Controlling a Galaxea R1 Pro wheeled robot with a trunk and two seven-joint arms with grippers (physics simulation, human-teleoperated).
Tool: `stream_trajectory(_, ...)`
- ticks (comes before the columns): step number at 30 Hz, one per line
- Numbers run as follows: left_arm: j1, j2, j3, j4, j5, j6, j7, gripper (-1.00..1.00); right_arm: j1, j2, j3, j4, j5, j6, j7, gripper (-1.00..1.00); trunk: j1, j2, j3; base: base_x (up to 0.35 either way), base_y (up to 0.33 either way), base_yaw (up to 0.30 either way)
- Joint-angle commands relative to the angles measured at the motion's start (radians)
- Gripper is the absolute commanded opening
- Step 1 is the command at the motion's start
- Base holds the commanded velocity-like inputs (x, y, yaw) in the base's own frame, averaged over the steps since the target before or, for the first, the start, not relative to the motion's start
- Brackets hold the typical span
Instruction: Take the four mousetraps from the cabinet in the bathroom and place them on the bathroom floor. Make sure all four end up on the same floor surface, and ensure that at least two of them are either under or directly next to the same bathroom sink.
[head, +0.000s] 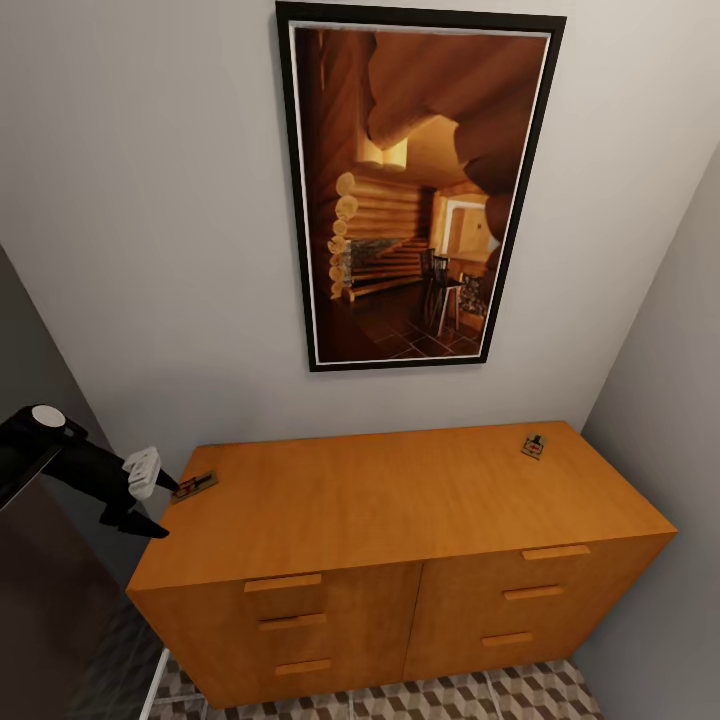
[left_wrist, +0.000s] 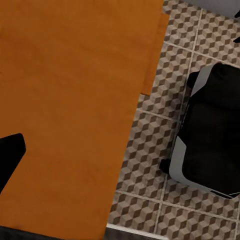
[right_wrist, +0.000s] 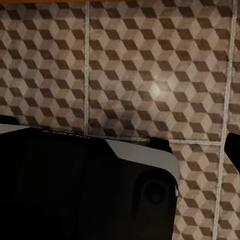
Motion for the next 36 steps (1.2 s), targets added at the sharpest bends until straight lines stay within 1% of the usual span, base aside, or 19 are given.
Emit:
stream_trajectory(1, -0.002, 0.001, -0.002, 0.000, -0.004, 0.010, -0.004, 1.00, -0.001, 0.000, 0.006, 0.002, -0.011, -0.004, 0.004, 1.00, 0.001, -0.002, -0.002, 0.000, 0.000, 0.000)
stream_trajectory(7, -0.002, 0.000, 0.000, 0.009, -0.004, 0.010, -0.003, 1.00, -0.002, 0.000, 0.006, 0.002, -0.010, -0.004, 0.004, 1.00, 0.001, -0.002, -0.002, 0.000, 0.000, 0.000)
stream_trajectory(12, -0.002, 0.000, 0.000, 0.037, -0.005, 0.010, 0.000, 1.00, -0.001, 0.000, 0.006, 0.002, -0.011, -0.004, 0.005, 1.00, 0.001, -0.002, -0.002, 0.007, 0.000, 0.000)
stream_trajectory(19, -0.002, 0.002, 0.001, 0.049, -0.007, 0.010, 0.001, 1.00, -0.001, 0.000, 0.006, 0.002, -0.011, -0.004, 0.007, 1.00, 0.001, -0.002, -0.002, 0.135, 0.000, 0.000)
stream_trajectory(23, -0.002, 0.001, 0.002, 0.055, -0.017, 0.010, 0.001, 1.00, -0.002, 0.000, 0.006, 0.002, -0.011, -0.004, 0.007, 1.00, 0.001, -0.002, -0.002, 0.185, 0.000, 0.000)
stream_trajectory(29, -0.002, 0.001, 0.002, 0.060, -0.044, 0.010, 0.003, 1.00, -0.001, 0.000, 0.006, 0.002, -0.011, -0.004, 0.007, 1.00, 0.001, -0.002, -0.002, 0.158, 0.000, 0.000)
stream_trajectory(31, -0.002, 0.000, 0.002, 0.061, -0.050, 0.010, 0.009, 1.00, -0.001, 0.000, 0.006, 0.002, -0.011, -0.004, 0.008, 1.00, 0.001, -0.002, -0.002, 0.078, 0.000, 0.000)
stream_trajectory(36, -0.002, -0.001, 0.003, 0.062, -0.058, 0.010, 0.060, 1.00, -0.002, 0.000, 0.006, 0.002, -0.010, -0.004, 0.008, 1.00, 0.001, -0.002, -0.002, 0.030, 0.000, 0.000)
